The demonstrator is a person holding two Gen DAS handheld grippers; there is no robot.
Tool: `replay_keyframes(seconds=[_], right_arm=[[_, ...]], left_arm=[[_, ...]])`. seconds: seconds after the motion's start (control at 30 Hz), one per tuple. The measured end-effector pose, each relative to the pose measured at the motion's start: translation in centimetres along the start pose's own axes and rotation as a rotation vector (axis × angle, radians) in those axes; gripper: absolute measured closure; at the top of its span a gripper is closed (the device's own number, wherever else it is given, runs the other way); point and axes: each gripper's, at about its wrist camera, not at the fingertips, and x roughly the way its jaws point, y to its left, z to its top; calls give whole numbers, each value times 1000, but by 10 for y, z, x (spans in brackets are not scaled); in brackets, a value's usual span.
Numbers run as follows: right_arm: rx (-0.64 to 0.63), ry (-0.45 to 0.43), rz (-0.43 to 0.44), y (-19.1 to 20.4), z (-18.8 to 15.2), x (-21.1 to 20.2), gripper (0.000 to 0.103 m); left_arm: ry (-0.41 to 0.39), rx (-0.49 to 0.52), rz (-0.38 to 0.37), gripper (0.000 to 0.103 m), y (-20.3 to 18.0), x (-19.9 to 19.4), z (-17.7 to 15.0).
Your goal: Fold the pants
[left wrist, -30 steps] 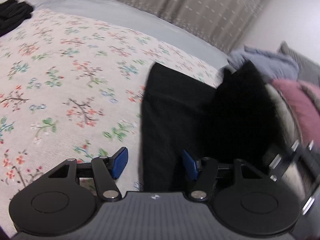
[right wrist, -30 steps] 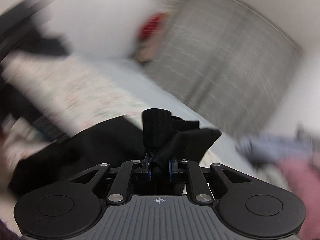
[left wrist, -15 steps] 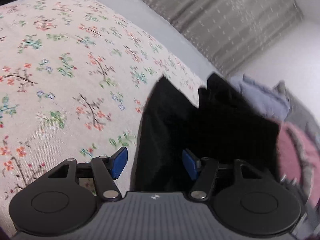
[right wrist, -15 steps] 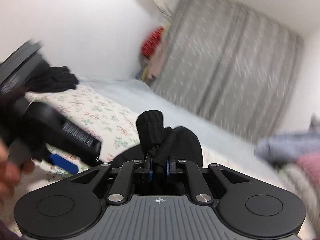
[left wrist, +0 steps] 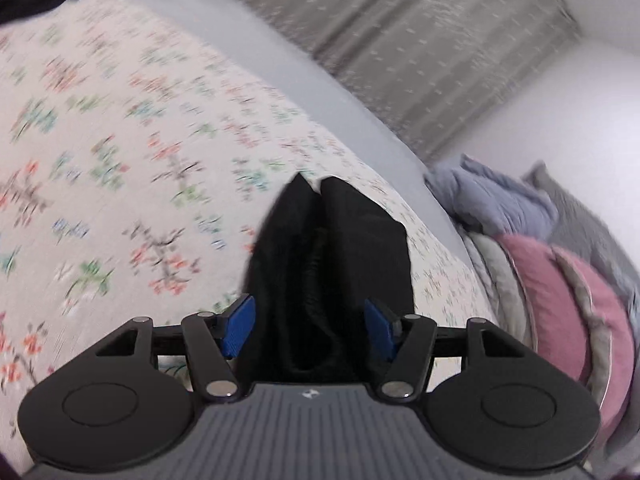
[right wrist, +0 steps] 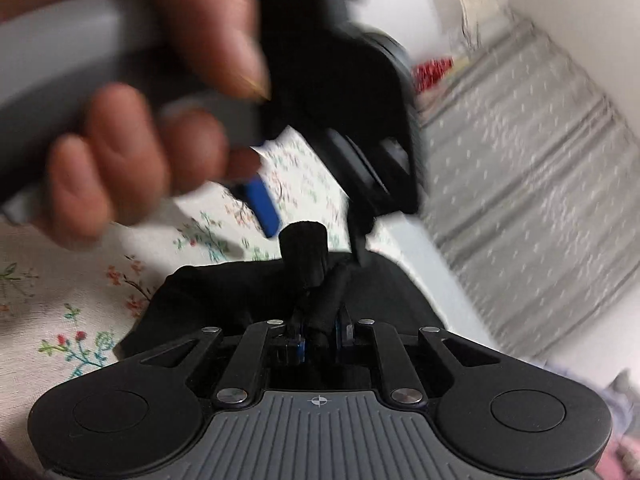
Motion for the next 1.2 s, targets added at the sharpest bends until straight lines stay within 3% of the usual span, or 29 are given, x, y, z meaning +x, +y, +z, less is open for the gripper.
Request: replay_keyframes(seconds=[0.1, 0.13, 0.23, 0.27, 0.3, 0.33, 0.37, 0.4, 0.47, 0.57, 0.63, 0.67, 0.73, 0.83, 0.93, 0.97, 1.0, 1.03, 1.07, 1.2], right_arm=[[-92, -5, 11, 18, 2, 7, 90], [-130, 21, 30, 26, 0, 12, 85], [-280, 45, 10, 43, -5, 14, 80], [-278, 44, 24, 41, -1, 8, 77], [-224, 37, 80, 30, 4, 0, 63], [-154, 29, 143, 17, 8, -9, 37], [-78, 22, 213, 2, 11, -17, 27], [-3, 5, 279, -16, 11, -27, 22], [147, -15, 345, -50, 4, -38, 22], [369, 37, 362, -92, -16, -36, 30], [466, 111, 332, -110, -32, -17, 68], [482, 124, 353, -104, -39, -20, 72], [452, 109, 429, -98, -41, -3, 73], [382, 74, 420, -72, -26, -3, 70], [396, 70, 431, -56, -17, -1, 68], [412, 79, 467, -51, -19, -7, 70], [405, 80, 469, -45, -16, -5, 94], [372, 77, 412, -36, -13, -7, 100], [359, 70, 374, -40, -23, -18, 100], [361, 6, 304, -41, -7, -33, 101]], left_arm=[[7, 32, 11, 24, -2, 2, 1], [16, 65, 34, 24, -4, 3, 1], [73, 231, 175, 24, -14, 19, -8], [84, 249, 196, 24, -14, 22, -11], [85, 233, 192, 24, -12, 23, -12], [92, 209, 185, 25, -9, 25, -11], [101, 193, 182, 25, -7, 24, -9], [105, 185, 182, 25, -5, 25, -7], [100, 180, 194, 25, -2, 24, -6], [97, 189, 203, 25, -4, 22, -6], [88, 198, 204, 27, -8, 19, -6], [84, 204, 203, 27, -10, 18, -6], [83, 211, 197, 28, -11, 17, -6], [93, 183, 183, 28, -7, 19, -5], [102, 149, 167, 28, -2, 19, -4], [103, 149, 167, 28, -1, 19, -4], [104, 153, 170, 28, -2, 19, -4], [105, 152, 171, 30, -2, 18, -3], [107, 142, 163, 31, -2, 17, -1], [111, 142, 155, 32, -5, 14, -1]])
